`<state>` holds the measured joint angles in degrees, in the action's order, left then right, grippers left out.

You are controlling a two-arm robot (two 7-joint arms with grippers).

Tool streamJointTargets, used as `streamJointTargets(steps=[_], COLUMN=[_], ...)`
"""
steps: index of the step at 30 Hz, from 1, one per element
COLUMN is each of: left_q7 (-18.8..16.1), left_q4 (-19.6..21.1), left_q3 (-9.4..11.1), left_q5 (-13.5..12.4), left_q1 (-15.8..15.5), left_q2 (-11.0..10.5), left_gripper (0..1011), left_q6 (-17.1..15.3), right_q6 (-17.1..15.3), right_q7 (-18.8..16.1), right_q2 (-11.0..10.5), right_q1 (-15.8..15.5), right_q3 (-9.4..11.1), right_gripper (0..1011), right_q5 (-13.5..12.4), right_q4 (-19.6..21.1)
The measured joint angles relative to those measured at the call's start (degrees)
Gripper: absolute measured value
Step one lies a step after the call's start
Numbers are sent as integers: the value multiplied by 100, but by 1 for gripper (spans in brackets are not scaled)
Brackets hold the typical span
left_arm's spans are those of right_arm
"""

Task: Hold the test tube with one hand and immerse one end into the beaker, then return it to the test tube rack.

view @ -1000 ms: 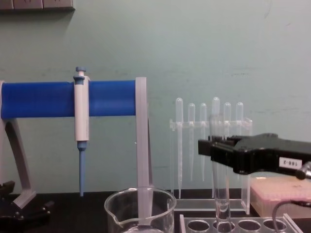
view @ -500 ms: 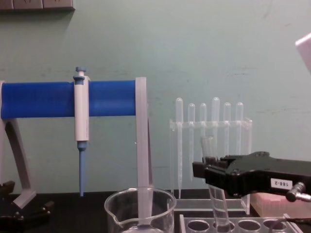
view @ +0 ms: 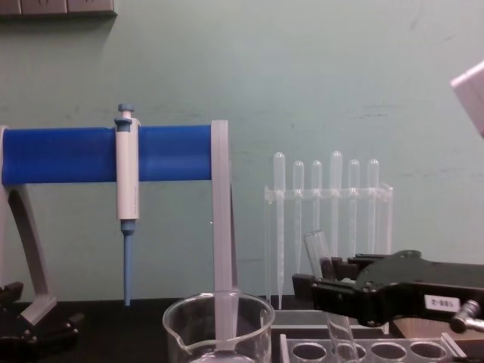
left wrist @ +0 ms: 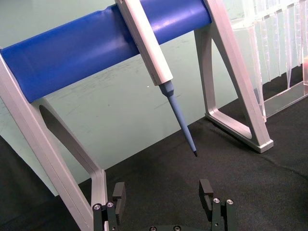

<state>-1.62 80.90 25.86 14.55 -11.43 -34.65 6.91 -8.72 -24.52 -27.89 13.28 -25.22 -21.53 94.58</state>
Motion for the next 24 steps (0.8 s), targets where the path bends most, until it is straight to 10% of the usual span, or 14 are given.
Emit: streamJointTargets(steps=[7,16,24], left_q7=[0,0,0], left_q4=[0,0,0], left_q3=[0,0,0], left_q5=[0,0,0], left_q1=[0,0,0], left_q2=[0,0,0], left_gripper=[1000,1000,1000], left_q6=[0,0,0], right_q6=[-189,-586,-96], right_q7=[100,566,1208], right_q2=[-267,-848,-435], right_q1=[-434,-1333,-1438], right_q3=[205,966,1407], right_gripper=[684,941,1003], right_q5=[-69,-178,36], right_q4=[488,1358,777])
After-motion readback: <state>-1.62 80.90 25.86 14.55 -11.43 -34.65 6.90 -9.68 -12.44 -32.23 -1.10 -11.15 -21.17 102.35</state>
